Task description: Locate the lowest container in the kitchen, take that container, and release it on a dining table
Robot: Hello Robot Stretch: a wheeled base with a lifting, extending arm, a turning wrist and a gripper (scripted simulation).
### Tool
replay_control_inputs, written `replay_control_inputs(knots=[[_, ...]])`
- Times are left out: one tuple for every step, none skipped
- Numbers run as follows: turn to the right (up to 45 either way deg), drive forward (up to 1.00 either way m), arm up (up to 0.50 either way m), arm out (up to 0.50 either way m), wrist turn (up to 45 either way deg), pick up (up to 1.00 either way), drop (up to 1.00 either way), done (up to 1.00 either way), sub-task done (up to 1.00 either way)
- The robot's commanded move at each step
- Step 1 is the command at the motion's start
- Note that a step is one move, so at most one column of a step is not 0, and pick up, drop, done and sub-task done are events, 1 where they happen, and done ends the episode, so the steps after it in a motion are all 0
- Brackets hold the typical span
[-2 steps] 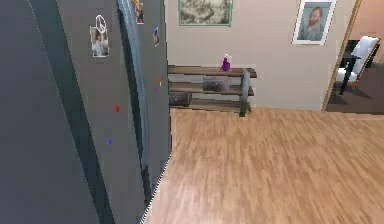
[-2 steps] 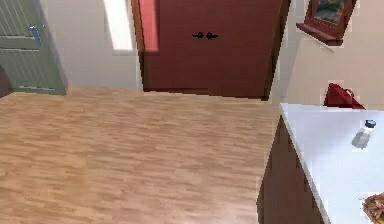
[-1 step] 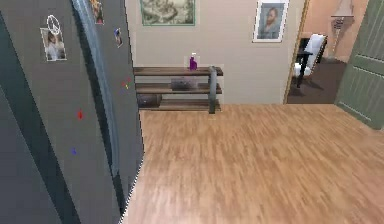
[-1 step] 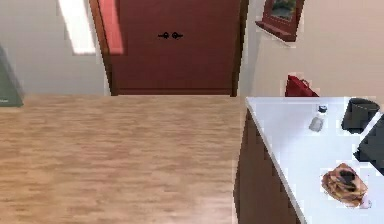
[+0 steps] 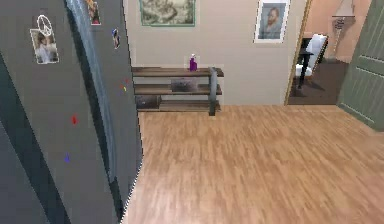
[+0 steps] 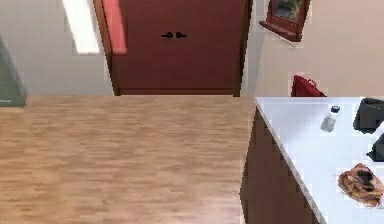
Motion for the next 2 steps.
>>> replay_control_inputs(knots=[[-45.0, 0.0, 0.0, 0.0, 0.0, 0.0, 0.0, 0.0, 0.0], [-39.0, 0.0, 0.0, 0.0, 0.0, 0.0, 0.0, 0.0, 0.0]])
